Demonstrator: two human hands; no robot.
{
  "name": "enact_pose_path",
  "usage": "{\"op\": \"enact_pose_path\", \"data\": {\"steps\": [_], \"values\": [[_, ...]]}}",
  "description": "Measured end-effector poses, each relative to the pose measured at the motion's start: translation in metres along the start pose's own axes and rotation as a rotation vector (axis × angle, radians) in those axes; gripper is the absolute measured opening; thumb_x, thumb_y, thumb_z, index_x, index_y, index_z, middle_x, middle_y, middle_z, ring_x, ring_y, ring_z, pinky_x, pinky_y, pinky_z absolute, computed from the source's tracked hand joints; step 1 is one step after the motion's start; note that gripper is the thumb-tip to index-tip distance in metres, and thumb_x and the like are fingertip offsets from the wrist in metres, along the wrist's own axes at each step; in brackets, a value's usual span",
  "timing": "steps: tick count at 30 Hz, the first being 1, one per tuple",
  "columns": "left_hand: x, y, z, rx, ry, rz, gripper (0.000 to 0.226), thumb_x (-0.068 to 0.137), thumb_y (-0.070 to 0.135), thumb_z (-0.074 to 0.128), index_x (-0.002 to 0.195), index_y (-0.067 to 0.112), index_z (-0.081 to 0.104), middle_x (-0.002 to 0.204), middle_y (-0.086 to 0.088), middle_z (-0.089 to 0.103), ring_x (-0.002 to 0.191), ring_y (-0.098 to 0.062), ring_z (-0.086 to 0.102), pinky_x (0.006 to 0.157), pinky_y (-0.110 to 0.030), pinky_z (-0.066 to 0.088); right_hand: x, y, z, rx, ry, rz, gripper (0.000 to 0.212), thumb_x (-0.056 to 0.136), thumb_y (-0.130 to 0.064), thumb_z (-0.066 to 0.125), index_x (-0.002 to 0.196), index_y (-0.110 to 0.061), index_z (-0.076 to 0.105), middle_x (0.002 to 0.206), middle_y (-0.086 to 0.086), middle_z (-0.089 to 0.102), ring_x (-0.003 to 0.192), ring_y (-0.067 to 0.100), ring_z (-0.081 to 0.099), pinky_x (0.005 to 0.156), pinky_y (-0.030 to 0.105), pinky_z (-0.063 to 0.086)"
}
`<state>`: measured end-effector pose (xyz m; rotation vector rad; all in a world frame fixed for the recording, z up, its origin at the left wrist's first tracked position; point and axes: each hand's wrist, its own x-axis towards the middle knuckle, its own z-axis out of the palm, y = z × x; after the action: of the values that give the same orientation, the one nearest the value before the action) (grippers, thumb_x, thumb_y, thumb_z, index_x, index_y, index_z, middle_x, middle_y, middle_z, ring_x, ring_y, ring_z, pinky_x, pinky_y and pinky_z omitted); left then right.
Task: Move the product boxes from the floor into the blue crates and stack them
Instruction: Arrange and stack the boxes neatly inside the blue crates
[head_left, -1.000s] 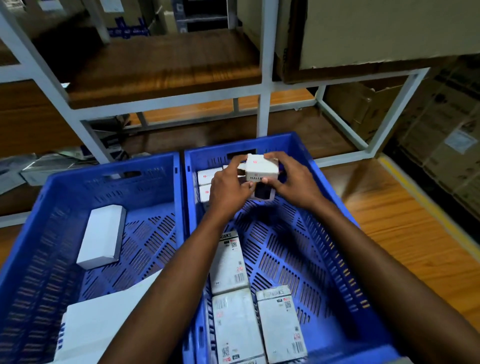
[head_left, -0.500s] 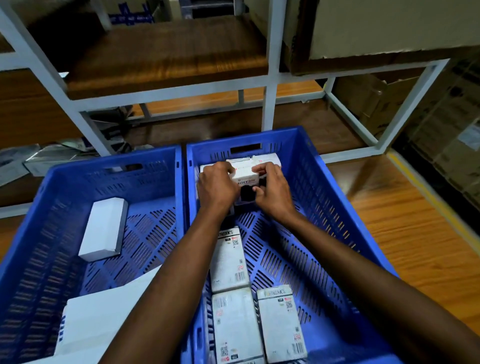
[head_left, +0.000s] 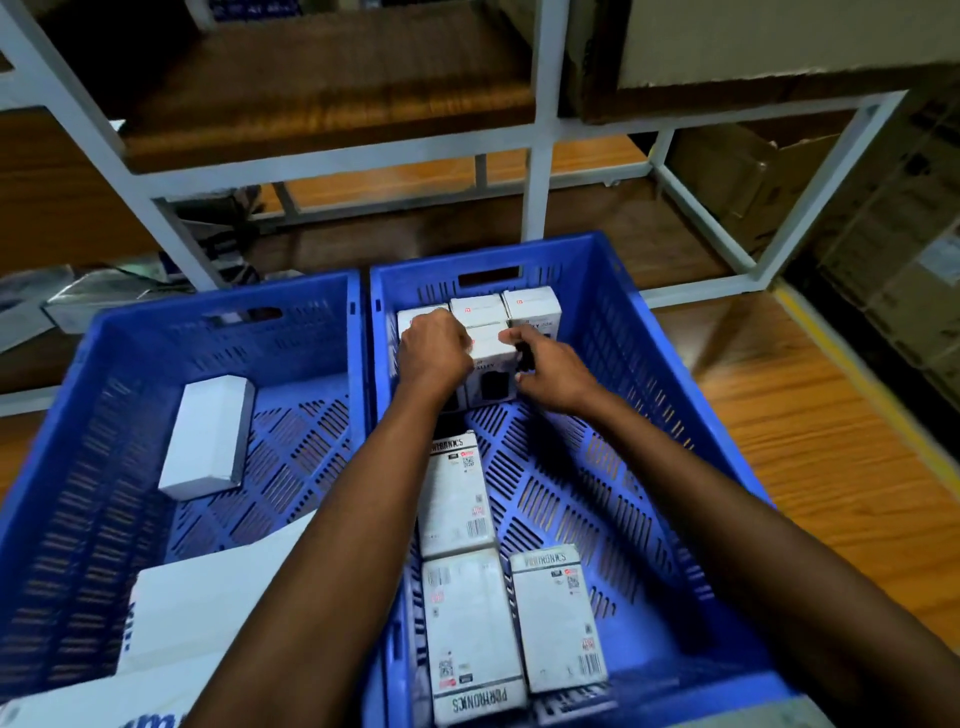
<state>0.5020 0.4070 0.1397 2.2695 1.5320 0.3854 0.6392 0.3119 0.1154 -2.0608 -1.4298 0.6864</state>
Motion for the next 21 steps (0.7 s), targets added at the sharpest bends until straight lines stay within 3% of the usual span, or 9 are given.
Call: {"op": "enact_pose_path", "data": {"steps": [2,4,6,8,10,11,14,18,21], "values": [[0.000,-0.006,-0.008,-0.186,0.008,-0.037,0.026,0.078,0.004,0.074,0.093,0.023,0.081,0.085,-0.004,0.074,0.082,-0.021,0.068,0.074,-0.030,0.055,0.000,-0.006,-0.009,0.035,0.001,-0.013,0.071,0.087,-0.004,0.066,0.151,-0.020,0.038,0.144,0.015,0.052,0.125,0.034,0.056,0.098,0.034,0.044],[-0.005,-0.005,-0.018,-0.389,0.107,-0.030,0.037,0.076,-0.004,0.065,0.091,0.025,0.082,0.070,0.006,0.068,0.062,-0.009,0.060,0.062,-0.020,0.047,-0.005,-0.019,-0.012,0.021,0.158,0.010,0.070,0.087,-0.010,0.069,0.147,-0.020,0.036,0.142,0.017,0.041,0.117,0.040,0.056,0.090,0.036,0.044],[-0.007,-0.006,-0.025,-0.547,0.258,0.000,0.043,0.070,-0.008,0.057,0.084,0.024,0.082,0.072,0.010,0.071,0.061,-0.004,0.061,0.057,-0.016,0.042,-0.015,-0.033,-0.008,-0.026,0.255,0.005,0.059,0.086,-0.018,0.072,0.136,-0.019,0.040,0.136,0.014,0.037,0.110,0.039,0.055,0.083,0.035,0.042],[-0.009,-0.008,-0.027,-0.649,0.340,0.003,0.042,0.070,-0.009,0.053,0.081,0.019,0.082,0.079,0.005,0.076,0.064,-0.005,0.064,0.055,-0.013,0.041,-0.027,-0.042,0.003,-0.046,0.095,-0.040,0.053,0.086,-0.040,0.073,0.128,-0.020,0.047,0.133,0.010,0.041,0.110,0.030,0.055,0.084,0.035,0.045],[-0.011,-0.007,-0.029,-0.692,0.351,-0.005,0.039,0.075,-0.010,0.053,0.081,0.016,0.081,0.081,0.002,0.077,0.061,0.000,0.060,0.052,-0.009,0.037,-0.039,-0.044,0.018,-0.106,-0.208,-0.057,0.076,0.075,-0.076,0.063,0.129,-0.023,0.053,0.135,0.007,0.047,0.116,0.026,0.055,0.094,0.039,0.049],[-0.012,-0.006,-0.028,-0.678,0.343,0.002,0.038,0.077,-0.009,0.053,0.081,0.016,0.081,0.080,0.002,0.076,0.059,0.001,0.058,0.051,-0.007,0.036,-0.046,-0.046,0.025,-0.157,-0.338,-0.068,0.084,0.073,-0.084,0.058,0.131,-0.024,0.055,0.136,0.006,0.050,0.119,0.026,0.054,0.098,0.041,0.049],[-0.013,-0.006,-0.022,-0.553,0.261,0.045,0.041,0.072,-0.008,0.058,0.080,0.025,0.080,0.074,0.008,0.071,0.055,0.000,0.054,0.050,-0.009,0.036,-0.063,-0.052,0.034,-0.181,-0.525,-0.094,0.072,0.079,-0.072,0.070,0.127,-0.021,0.053,0.123,0.001,0.055,0.112,0.024,0.055,0.082,0.033,0.045],[-0.013,-0.008,-0.017,-0.471,0.146,0.107,0.037,0.071,-0.005,0.067,0.087,0.025,0.081,0.071,0.010,0.065,0.058,0.001,0.054,0.056,-0.014,0.040,-0.069,-0.061,0.017,-0.028,-0.477,-0.038,0.071,0.066,-0.055,0.091,0.112,-0.023,0.048,0.102,-0.008,0.060,0.087,0.014,0.058,0.064,0.025,0.044],[-0.010,-0.010,-0.015,-0.562,0.121,0.086,0.025,0.076,0.003,0.075,0.087,0.026,0.079,0.071,0.008,0.066,0.060,-0.002,0.057,0.060,-0.017,0.047,-0.061,-0.065,-0.007,0.294,-0.392,0.034,0.059,0.065,-0.028,0.098,0.099,-0.018,0.051,0.090,-0.003,0.058,0.069,0.010,0.058,0.057,0.026,0.051]]}}
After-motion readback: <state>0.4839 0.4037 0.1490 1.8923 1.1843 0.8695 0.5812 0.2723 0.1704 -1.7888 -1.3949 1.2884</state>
